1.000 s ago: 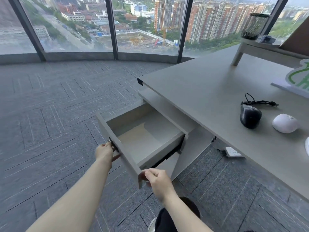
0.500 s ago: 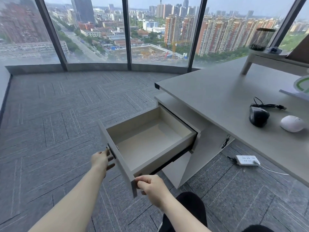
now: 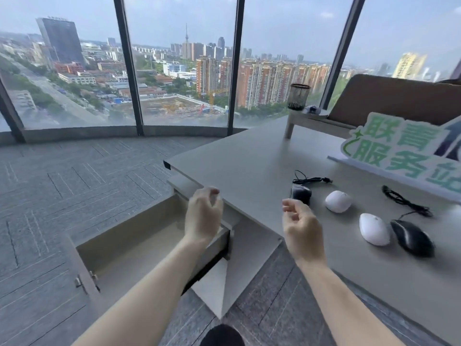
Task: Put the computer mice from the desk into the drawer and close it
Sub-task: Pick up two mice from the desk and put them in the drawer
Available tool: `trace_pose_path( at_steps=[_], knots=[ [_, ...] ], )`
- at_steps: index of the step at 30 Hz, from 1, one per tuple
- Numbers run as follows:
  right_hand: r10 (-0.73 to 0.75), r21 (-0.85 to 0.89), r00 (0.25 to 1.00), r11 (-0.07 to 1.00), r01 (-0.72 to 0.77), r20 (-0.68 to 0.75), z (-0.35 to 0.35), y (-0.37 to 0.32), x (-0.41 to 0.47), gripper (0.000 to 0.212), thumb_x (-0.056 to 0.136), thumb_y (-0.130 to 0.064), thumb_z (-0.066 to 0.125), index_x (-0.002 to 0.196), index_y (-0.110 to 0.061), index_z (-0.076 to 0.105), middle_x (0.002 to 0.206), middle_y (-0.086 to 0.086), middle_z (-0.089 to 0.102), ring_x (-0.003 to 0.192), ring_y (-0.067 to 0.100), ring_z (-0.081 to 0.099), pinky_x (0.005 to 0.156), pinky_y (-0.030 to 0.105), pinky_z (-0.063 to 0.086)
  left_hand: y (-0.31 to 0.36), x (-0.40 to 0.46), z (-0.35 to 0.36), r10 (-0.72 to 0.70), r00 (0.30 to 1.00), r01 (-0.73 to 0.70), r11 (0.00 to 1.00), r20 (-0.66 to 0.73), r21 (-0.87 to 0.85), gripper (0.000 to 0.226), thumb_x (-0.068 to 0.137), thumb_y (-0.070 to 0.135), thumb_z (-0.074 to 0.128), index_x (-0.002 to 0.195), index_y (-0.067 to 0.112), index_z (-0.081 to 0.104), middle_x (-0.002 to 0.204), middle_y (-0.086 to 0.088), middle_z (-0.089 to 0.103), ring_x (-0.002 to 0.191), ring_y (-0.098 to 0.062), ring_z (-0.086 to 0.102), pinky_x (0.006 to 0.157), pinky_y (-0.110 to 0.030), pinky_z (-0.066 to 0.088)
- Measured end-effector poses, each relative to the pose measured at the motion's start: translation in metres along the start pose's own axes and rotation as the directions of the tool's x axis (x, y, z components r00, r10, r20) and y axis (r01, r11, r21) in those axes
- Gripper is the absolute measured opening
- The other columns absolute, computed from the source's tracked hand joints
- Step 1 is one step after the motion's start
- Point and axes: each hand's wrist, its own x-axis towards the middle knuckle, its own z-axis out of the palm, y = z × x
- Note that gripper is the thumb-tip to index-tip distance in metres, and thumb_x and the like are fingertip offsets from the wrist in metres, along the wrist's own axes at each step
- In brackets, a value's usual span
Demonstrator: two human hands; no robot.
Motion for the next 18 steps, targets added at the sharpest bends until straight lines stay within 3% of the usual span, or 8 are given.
trace_pose_path(
  at_steps=[3, 9, 13, 16, 18],
  knots=[
    [0.038, -0.167, 0.994, 0.984, -0.054, -0.101, -0.041, 0.025, 0.043, 0.038, 0.084, -0.012, 0.052, 0.120, -0.020, 0.061, 0.117, 0.009, 0.062, 0.104, 0.025, 0.058, 0.093, 0.035, 0.046, 0.054, 0.004, 0.063, 0.099, 0.980, -0.101, 0.995, 0.174, 0.003, 0.032, 0.090, 0.020, 0.050, 0.120, 0.013, 0.059, 0.125, -0.007, 0.060, 0.115, -0.023, 0.054, 0.092, -0.031, 0.042],
    [0.214, -0.452, 0.976, 0.874, -0.176, 0.032, -0.080, 0.064, 0.100, 0.063, 0.088, -0.016, 0.050, 0.148, -0.025, 0.033, 0.159, 0.011, 0.017, 0.141, 0.034, 0.022, 0.113, 0.041, 0.026, 0.100, 0.009, 0.162, 0.093, 0.912, -0.131, 0.989, 0.399, 0.070, 0.046, 0.086, 0.028, 0.053, 0.131, 0.020, 0.050, 0.137, -0.006, 0.050, 0.121, -0.027, 0.051, 0.093, -0.034, 0.044],
    [0.356, -0.594, 0.931, 0.767, -0.241, 0.081, -0.087, 0.076, 0.127, 0.065, 0.090, -0.025, 0.045, 0.150, -0.034, 0.023, 0.164, 0.006, 0.001, 0.144, 0.040, 0.013, 0.113, 0.051, 0.025, 0.103, 0.016, 0.204, 0.055, 0.892, -0.153, 0.971, 0.448, 0.184, 0.053, 0.079, 0.033, 0.056, 0.131, 0.030, 0.048, 0.139, -0.007, 0.043, 0.125, -0.032, 0.046, 0.097, -0.039, 0.045],
    [0.380, -0.657, 0.920, 0.719, -0.227, 0.098, -0.088, 0.079, 0.142, 0.062, 0.092, -0.028, 0.040, 0.151, -0.033, 0.024, 0.164, 0.009, 0.003, 0.138, 0.044, 0.028, 0.113, 0.048, 0.025, 0.101, 0.021, 0.223, 0.030, 0.896, -0.203, 0.916, 0.443, 0.348, 0.064, 0.081, 0.037, 0.057, 0.141, 0.028, 0.037, 0.154, -0.015, 0.026, 0.131, -0.036, 0.038, 0.103, -0.040, 0.039],
    [0.387, -0.670, 0.916, 0.708, -0.221, 0.107, -0.084, 0.083, 0.150, 0.058, 0.093, -0.037, 0.042, 0.149, -0.031, 0.029, 0.162, 0.012, 0.008, 0.133, 0.045, 0.035, 0.112, 0.043, 0.027, 0.100, 0.023, 0.229, 0.069, 0.917, -0.234, 0.891, 0.393, 0.389, 0.061, 0.082, 0.038, 0.057, 0.139, 0.027, 0.039, 0.151, -0.016, 0.032, 0.128, -0.036, 0.041, 0.101, -0.039, 0.038]
  ],
)
